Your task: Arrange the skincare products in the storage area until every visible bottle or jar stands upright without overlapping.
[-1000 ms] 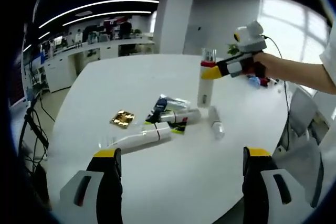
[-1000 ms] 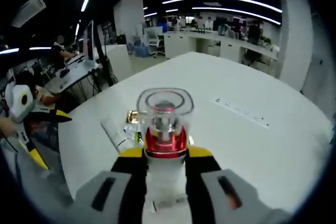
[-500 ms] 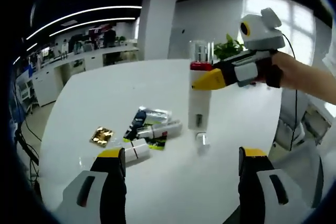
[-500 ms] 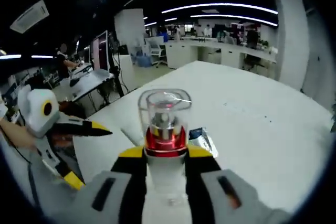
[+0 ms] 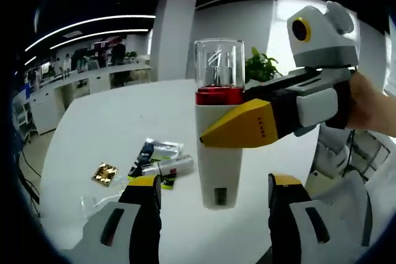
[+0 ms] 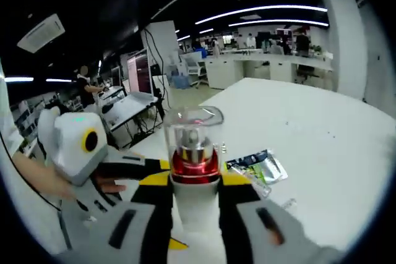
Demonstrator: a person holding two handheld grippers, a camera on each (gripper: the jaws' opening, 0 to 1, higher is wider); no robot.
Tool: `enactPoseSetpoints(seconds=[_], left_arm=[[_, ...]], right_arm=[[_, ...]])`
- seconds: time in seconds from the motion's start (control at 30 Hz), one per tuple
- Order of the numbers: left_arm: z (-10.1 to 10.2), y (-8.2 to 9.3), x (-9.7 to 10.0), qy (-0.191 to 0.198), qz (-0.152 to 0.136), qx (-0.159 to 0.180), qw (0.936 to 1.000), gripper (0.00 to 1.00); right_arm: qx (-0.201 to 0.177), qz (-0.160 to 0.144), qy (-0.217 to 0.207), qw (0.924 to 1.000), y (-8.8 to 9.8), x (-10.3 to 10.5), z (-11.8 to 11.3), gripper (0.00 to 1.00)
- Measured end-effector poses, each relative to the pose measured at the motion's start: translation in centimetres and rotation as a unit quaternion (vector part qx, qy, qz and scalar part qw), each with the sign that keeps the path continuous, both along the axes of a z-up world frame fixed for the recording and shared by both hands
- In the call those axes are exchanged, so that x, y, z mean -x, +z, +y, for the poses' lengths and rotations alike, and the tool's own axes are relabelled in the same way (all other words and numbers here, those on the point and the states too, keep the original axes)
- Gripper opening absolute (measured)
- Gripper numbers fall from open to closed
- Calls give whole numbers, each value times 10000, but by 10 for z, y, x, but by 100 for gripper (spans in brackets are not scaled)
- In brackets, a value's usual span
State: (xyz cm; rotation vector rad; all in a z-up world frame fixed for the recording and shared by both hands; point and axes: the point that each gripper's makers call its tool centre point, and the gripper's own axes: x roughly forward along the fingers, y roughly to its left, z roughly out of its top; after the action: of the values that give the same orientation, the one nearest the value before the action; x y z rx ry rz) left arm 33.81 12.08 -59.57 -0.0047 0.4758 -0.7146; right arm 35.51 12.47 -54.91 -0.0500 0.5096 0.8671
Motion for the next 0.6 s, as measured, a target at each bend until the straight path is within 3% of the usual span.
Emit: enactPoseSetpoints(seconds=[0.3,0.6], left_arm=[[-5,13,1,59,-207,35,9998,48],[-21,19,10,-9,-316,51,9995,29]], right_arm=[[-86,-158,-90,9998,6,18,1,27],[-354,-97,-297,9989,14,27,-2,27]])
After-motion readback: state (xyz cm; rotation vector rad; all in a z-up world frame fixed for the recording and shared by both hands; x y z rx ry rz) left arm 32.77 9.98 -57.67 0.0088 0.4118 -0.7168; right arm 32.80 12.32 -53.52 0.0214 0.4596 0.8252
